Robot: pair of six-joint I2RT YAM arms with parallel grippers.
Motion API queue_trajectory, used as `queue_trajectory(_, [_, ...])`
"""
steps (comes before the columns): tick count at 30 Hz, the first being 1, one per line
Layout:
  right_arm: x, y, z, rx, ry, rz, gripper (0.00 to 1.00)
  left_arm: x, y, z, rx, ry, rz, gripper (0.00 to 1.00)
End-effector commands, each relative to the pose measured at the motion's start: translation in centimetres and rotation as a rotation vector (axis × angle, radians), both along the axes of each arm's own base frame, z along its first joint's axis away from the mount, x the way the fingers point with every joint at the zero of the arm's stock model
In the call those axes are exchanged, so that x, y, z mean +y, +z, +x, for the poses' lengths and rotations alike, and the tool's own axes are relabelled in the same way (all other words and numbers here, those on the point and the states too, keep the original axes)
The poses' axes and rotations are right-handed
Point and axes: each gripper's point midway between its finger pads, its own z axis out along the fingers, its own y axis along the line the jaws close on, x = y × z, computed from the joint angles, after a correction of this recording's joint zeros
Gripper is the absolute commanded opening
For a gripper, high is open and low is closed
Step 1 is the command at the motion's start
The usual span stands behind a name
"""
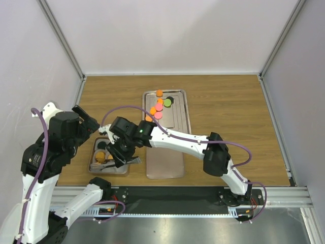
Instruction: Pack the cookies
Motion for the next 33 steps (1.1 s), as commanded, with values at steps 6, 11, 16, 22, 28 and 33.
queue_trajectory(6, [1.8,1.8,-0.9,-0.007,0.025,0.06,0.34,0.1,-0.9,-1.1,0.041,-0.016,0.008,1.0])
queue_trajectory(11, [2.0,1.2,-1.0,-0.009,0.02,0.053,0.36,0.1,-1.0,-1.1,0.034,-0.02,0.005,1.0])
queue_trajectory(16, [1.9,1.1,-0.9,-0.019,0.012,0.043,0.39,-0.2,-1.2,-0.9,0.038,-0.032,0.004,1.0])
queue_trajectory(22, [1.7,0.9,-0.9,-0.028,0.012,0.036,0.45,-0.3,-1.3,-0.7,0.036,-0.037,0.005,1.0])
queue_trajectory(28, [1.6,1.1,-0.9,-0.031,0.014,0.039,0.5,-0.4,-1.5,-0.7,0.04,-0.04,0.002,1.0])
queue_trajectory(33, [1.5,1.0,-0.9,-0.028,0.014,0.037,0.52,-0.4,-1.5,-0.7,0.04,-0.038,0.001,1.0])
